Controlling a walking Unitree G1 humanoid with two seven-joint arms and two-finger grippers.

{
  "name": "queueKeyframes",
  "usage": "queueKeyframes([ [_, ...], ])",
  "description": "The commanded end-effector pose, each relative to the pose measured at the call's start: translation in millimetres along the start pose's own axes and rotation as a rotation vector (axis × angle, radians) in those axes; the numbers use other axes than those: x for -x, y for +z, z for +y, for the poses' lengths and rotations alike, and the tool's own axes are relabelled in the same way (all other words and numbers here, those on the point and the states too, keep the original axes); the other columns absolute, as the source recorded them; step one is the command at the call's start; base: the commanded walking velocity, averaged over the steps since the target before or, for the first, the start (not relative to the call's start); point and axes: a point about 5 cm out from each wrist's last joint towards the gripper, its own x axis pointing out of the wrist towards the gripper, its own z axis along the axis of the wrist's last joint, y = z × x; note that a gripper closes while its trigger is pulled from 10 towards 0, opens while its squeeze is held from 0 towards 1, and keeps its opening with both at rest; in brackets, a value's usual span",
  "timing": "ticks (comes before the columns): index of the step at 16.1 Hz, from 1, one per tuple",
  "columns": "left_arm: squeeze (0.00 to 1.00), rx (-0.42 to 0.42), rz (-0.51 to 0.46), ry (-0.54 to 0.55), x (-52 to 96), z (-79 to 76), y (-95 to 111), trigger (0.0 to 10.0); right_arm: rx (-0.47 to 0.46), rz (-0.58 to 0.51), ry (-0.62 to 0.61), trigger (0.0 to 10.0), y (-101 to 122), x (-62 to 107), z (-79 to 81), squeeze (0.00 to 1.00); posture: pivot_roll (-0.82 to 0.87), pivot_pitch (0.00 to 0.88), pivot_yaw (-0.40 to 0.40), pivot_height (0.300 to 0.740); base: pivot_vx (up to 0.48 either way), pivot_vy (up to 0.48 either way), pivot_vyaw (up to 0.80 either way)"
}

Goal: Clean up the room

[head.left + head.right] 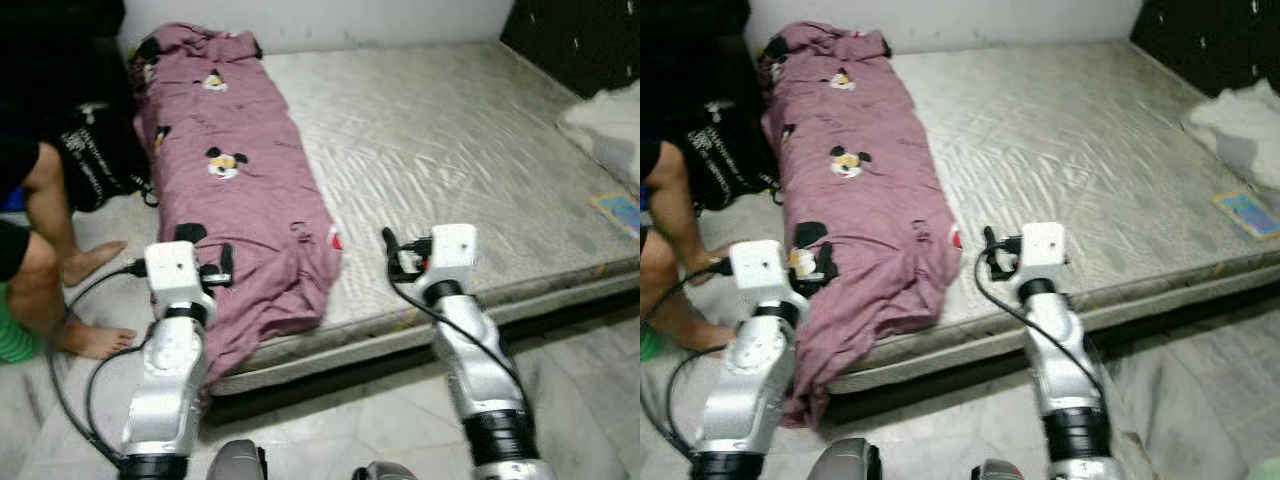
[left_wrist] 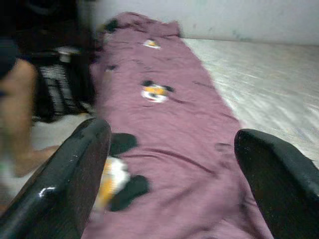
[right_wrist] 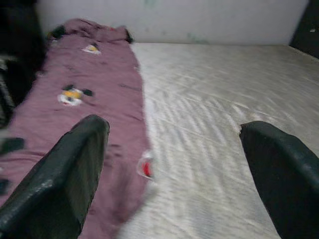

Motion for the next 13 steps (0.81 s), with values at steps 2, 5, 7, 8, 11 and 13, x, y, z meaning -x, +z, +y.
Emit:
queueKeyframes([
  [2, 0.0, -0.006, -0.034, 0.0, -0.2, -3.2, 6.9, 10.0, 0.01, 0.015, -0.005, 10.0, -2.0, 0.5, -4.4, 0.0, 0.05, 0.0, -0.037, 0.74, 0.0, 0.0, 0.0],
  [5, 0.0, 0.02, -0.034, -0.01, -0.6, -4.2, 8.3, 10.0, 0.012, 0.02, -0.002, 10.0, -2.8, -0.4, -4.0, 0.0, 0.05, 0.0, -0.037, 0.74, 0.0, 0.0, 0.0],
  [7, 0.0, 0.022, -0.039, -0.013, -0.4, -4.2, 8.8, 10.0, 0.014, 0.022, 0.001, 10.0, -3.0, -0.8, -3.5, 0.0, 0.05, 0.0, -0.037, 0.74, 0.0, 0.0, 0.0],
  [8, 0.0, 0.023, -0.045, -0.018, 0.0, -4.1, 9.5, 10.0, 0.015, 0.023, 0.002, 10.0, -3.1, -0.8, -3.0, 0.0, 0.06, 0.0, -0.038, 0.74, 0.0, 0.0, 0.0],
  [11, 0.0, 0.03, -0.043, -0.022, 0.5, -4.7, 9.4, 10.0, 0.02, 0.025, 0.003, 10.0, -3.4, -0.9, -2.4, 0.0, 0.06, 0.0, -0.038, 0.74, 0.3, 0.0, 0.0],
  [13, 0.0, 0.035, -0.044, -0.028, 0.1, -6.5, 10.0, 10.0, 0.022, 0.025, 0.002, 10.0, -3.2, -1.1, -2.4, 0.0, 0.05, 0.0, -0.035, 0.74, 0.326, 0.0, 0.0],
])
